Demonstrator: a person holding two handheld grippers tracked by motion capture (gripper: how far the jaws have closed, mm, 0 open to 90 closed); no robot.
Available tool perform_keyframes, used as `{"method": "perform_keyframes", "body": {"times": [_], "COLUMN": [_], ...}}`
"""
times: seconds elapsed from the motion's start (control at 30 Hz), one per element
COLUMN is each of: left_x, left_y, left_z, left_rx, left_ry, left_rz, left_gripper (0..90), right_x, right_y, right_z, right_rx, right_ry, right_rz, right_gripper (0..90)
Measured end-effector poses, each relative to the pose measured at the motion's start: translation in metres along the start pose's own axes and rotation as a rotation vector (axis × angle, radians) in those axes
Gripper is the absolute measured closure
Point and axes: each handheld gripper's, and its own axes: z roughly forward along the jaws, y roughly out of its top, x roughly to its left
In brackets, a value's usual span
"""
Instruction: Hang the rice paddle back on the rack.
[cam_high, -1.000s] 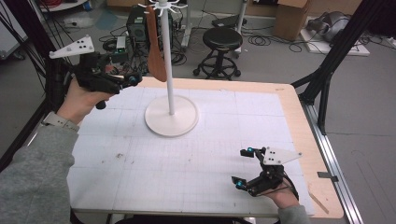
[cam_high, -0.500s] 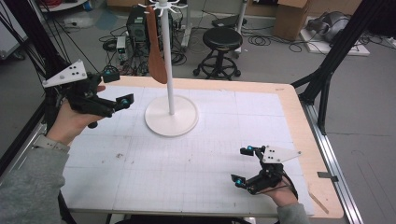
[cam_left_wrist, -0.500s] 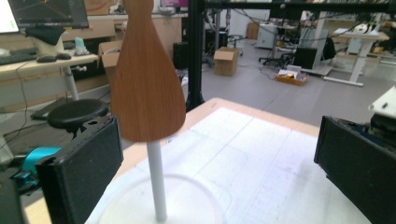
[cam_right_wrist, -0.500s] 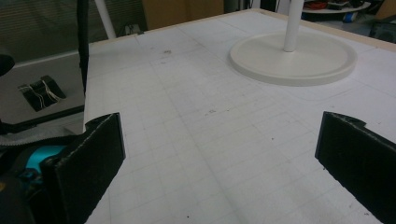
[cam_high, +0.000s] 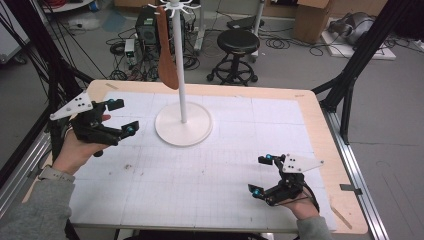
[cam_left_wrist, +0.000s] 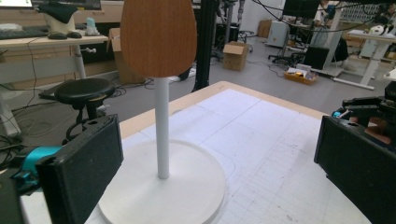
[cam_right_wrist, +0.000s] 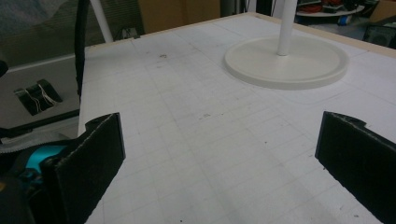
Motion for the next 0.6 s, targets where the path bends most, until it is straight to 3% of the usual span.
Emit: {"method": "perform_keyframes", "body": {"times": [0.13,0.27,0.6], "left_x": [0.001,0.001,0.000], "left_y": [-0.010,-0.020,-0.037], "left_z": [-0.006,-0.013,-0.026], "left_rx": [-0.006,-0.010,0.012], "left_ry": [-0.009,0.003,0.020], "left_rz": [-0.045,-0.056,-0.047], "left_gripper": [1.7,1.7,1.7], "right_x": [0.000,0.000,-0.002], "right_y": [0.000,0.000,0.000], "right_z": [0.000,0.001,-0.001], "right_rx": [0.003,0.006,-0.001], "right_ry": [-0.003,-0.003,-0.017], "right_rz": [-0.002,-0.007,0.002], "right_gripper": [0.0,0.0,0.0]}}
